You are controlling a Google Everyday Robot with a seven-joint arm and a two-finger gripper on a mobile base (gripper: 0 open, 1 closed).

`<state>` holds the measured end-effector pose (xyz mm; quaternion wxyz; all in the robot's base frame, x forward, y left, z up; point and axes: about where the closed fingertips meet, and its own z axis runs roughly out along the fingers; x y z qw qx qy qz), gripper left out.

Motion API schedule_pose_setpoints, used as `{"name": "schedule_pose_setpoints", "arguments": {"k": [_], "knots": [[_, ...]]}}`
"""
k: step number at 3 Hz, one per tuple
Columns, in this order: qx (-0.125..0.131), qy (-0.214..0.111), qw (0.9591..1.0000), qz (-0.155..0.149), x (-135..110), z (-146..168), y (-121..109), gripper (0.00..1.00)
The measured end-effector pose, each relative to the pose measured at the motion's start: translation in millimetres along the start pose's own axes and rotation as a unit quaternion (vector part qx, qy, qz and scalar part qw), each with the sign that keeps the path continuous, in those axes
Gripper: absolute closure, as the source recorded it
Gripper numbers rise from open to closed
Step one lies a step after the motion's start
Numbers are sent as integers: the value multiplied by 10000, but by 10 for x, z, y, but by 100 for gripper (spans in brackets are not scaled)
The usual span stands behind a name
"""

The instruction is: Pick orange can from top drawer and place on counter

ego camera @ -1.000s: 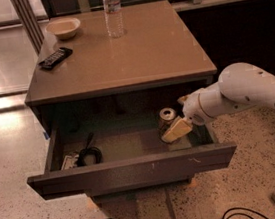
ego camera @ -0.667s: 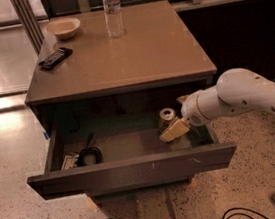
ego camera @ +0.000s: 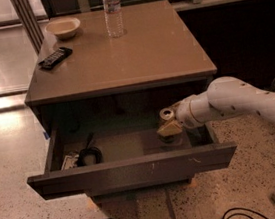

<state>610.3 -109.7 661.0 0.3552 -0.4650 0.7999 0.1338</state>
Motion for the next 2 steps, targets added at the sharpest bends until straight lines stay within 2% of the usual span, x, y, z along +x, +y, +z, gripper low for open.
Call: {"name": "schedule_pose_setpoints", "arguments": {"k": [2], "knots": [[-10,-5,10000,-6,-6,0,5,87]]}}
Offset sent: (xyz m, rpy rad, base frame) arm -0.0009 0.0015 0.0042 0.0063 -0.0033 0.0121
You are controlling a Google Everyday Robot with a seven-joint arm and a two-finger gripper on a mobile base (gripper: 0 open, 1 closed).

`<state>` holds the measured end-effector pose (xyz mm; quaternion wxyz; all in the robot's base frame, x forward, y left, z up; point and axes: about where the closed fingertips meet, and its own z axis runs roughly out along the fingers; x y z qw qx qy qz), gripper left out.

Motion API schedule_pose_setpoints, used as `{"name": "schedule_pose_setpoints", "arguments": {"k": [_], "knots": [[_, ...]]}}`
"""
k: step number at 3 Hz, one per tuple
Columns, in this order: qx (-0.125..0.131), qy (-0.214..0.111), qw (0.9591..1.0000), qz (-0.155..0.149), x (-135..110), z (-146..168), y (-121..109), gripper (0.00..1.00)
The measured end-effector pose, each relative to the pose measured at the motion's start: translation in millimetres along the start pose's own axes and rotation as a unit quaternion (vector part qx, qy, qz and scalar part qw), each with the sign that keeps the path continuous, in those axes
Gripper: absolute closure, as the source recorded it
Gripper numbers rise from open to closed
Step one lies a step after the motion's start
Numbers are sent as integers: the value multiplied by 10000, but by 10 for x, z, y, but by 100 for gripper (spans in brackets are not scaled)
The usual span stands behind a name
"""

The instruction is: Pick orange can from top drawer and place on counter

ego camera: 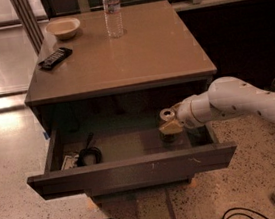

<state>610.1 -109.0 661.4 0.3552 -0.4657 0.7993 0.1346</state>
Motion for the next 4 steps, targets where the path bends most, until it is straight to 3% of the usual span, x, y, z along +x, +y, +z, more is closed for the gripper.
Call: {"name": "schedule_pose_setpoints", "arguments": {"k": [1,2,3,4], "knots": [[-238,-88,9996,-111,-223,-168,32,100],[-403,-195,9987,-262,-889,-665,-76,100],[-359,-117,9980,-505,-1683,-1246,-210,100],[-465,-131,9969,-619,-1882,-1368,-209,100]]}}
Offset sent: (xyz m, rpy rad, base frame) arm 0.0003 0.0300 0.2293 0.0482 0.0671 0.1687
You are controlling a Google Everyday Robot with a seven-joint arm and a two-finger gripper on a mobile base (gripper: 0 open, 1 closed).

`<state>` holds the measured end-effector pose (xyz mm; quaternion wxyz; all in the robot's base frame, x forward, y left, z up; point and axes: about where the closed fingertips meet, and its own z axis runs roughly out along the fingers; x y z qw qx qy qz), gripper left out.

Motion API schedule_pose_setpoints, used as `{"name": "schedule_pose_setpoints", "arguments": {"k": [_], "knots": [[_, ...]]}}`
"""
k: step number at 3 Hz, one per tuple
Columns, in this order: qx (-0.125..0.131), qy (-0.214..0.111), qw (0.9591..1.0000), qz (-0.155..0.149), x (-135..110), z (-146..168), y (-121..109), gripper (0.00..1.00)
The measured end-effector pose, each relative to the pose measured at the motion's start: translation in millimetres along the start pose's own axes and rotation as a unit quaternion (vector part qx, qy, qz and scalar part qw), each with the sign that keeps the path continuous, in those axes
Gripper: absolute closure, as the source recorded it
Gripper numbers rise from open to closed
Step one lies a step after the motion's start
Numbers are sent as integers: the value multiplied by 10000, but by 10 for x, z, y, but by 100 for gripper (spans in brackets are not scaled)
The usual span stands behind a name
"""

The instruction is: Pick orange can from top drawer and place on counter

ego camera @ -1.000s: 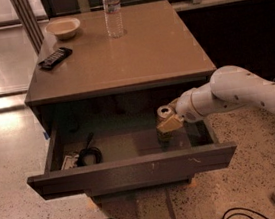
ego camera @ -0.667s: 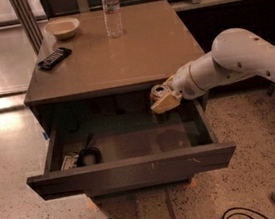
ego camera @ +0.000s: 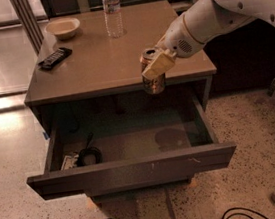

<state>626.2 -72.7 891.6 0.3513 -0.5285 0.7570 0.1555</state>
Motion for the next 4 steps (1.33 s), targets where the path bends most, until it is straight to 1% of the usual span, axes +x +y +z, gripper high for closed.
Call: {"name": "schedule_pose_setpoints", "arguments": {"k": [1,2,3,4], "knots": [[-5,17,10000,-33,-44,31,-58,100],[48,33,10000,16,-143,113,-321,100],[221,-82,9997,17,-315,175,-707,100],[398,-215,9989,101,-420,260,-1054,100]]}}
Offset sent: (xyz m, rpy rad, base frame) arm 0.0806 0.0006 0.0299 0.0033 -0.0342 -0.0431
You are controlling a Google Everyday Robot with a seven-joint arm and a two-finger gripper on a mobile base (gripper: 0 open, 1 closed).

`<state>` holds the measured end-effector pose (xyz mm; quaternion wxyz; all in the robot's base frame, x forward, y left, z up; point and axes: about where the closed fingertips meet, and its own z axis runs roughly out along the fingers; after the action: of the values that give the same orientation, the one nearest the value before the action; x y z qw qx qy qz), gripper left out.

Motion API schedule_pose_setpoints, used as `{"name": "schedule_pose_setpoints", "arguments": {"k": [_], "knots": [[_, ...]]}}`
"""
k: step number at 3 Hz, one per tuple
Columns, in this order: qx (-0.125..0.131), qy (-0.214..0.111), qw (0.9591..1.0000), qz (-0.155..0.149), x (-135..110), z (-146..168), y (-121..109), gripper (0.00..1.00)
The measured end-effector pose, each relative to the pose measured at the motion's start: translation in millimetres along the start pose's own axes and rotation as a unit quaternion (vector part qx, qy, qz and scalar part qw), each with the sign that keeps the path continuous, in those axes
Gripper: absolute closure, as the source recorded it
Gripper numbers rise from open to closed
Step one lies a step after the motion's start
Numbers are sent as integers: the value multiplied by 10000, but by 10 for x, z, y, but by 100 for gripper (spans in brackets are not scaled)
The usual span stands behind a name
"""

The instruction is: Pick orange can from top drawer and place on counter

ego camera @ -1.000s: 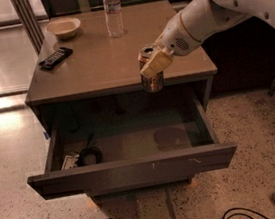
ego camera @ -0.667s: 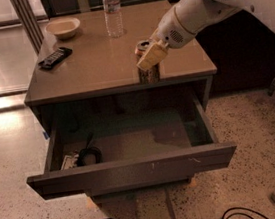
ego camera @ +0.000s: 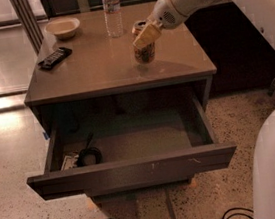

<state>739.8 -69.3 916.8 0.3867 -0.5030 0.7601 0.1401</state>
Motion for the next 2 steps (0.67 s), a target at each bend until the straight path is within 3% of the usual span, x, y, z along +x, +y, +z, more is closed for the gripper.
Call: {"name": "schedule_pose_setpoints", "arguments": {"k": [2], "knots": [[64,56,9994,332,24,228,-316,100]]}}
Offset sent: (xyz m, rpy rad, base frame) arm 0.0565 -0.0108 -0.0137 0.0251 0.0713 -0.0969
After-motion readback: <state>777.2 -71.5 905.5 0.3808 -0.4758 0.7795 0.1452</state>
